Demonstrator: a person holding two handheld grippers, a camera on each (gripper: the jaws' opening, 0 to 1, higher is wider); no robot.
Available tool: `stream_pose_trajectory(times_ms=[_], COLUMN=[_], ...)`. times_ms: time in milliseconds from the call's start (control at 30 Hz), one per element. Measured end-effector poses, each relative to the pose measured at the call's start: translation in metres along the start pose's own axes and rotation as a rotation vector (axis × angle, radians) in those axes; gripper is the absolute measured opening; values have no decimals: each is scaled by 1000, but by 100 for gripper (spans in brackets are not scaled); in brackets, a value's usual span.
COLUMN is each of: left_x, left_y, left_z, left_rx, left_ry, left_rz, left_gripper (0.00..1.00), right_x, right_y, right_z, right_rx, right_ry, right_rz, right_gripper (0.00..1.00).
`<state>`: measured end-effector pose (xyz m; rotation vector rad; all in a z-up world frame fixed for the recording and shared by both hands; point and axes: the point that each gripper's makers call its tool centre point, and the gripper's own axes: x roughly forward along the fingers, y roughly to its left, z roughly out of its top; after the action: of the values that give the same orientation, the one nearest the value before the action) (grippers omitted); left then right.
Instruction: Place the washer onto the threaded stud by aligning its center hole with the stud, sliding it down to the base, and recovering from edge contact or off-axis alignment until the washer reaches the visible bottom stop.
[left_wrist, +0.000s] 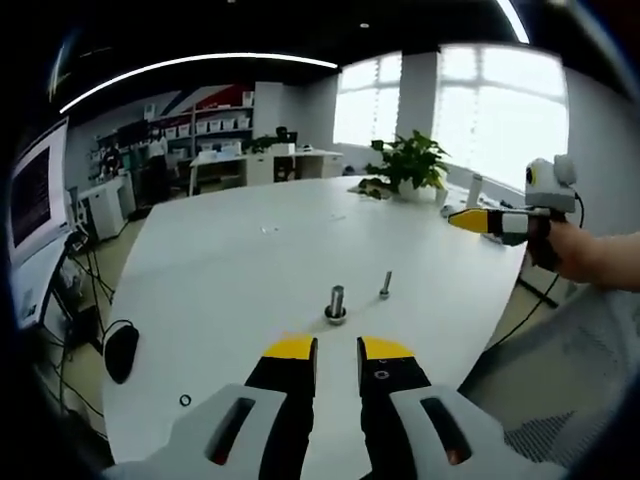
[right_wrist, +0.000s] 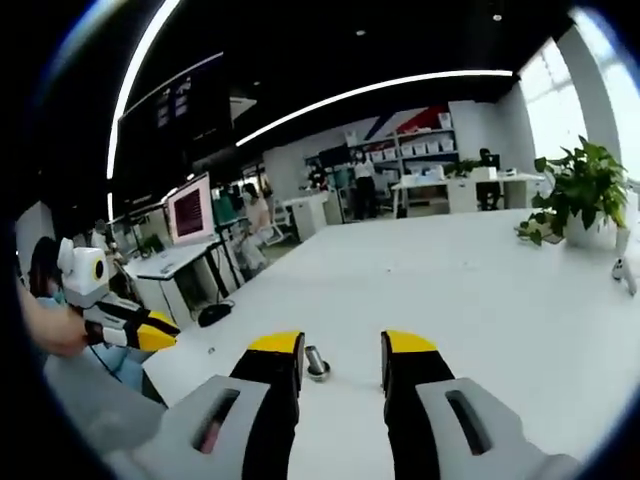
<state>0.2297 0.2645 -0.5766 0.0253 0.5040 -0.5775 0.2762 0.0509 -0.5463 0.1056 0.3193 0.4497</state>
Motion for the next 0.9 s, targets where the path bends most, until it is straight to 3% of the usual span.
stream_pose_trajectory(times_ms=[133,200,333,433,600,733,900], left_x=[-3,-5,-12,-14,-12,-5,5], left_y=[9,18,56,95,140,159,173], left_z=[-4,-6,-6,-22,-59,-87,-105], left_rx=[-68,-48,-113,-96,-116,-119,-76], left_ry=[19,35,42,96,222,320,425], left_rz=[2,12,68,135,198,203,193], left_gripper=[14,14,15,15,17,17,17], right_x=[0,1,2,2,2,4,3], right_y=[1,-1,-1,-1,4,7,6], right_z=[4,3,3,2,-2,-5,-5], right_rx=[-26,-30,-17,-30,-54,-69,-62], right_ry=[-14,-14,-15,-9,10,23,21], right_rz=[-1,-7,-7,-9,5,17,17], right_gripper=[35,36,37,37,37,37,37])
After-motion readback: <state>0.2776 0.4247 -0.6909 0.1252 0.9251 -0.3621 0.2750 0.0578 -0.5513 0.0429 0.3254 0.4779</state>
